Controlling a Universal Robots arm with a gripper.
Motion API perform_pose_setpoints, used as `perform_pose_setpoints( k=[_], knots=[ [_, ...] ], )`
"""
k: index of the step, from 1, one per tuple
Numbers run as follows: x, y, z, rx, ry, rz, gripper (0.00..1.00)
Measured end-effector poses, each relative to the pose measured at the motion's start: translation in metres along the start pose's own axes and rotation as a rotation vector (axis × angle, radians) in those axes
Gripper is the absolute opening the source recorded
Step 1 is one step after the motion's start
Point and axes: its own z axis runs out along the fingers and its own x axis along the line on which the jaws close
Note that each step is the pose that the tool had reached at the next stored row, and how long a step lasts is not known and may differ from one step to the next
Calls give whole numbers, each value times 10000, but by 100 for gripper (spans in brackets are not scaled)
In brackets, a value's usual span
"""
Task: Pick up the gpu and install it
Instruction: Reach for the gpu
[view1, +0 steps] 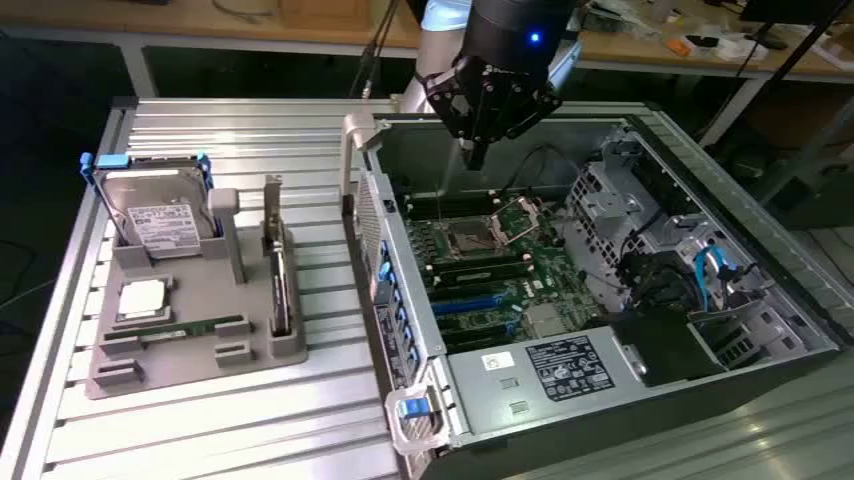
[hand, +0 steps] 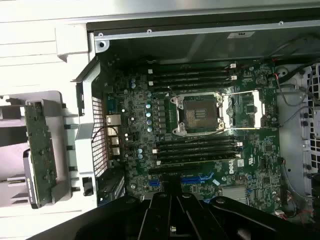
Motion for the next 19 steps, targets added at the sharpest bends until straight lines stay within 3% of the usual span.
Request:
perform_pose_setpoints(
  k=[11,19],
  knots=[
    [33,-3,1,-1,-1,1,11],
    [227,-18,4,-8,1,0,11]
  ],
)
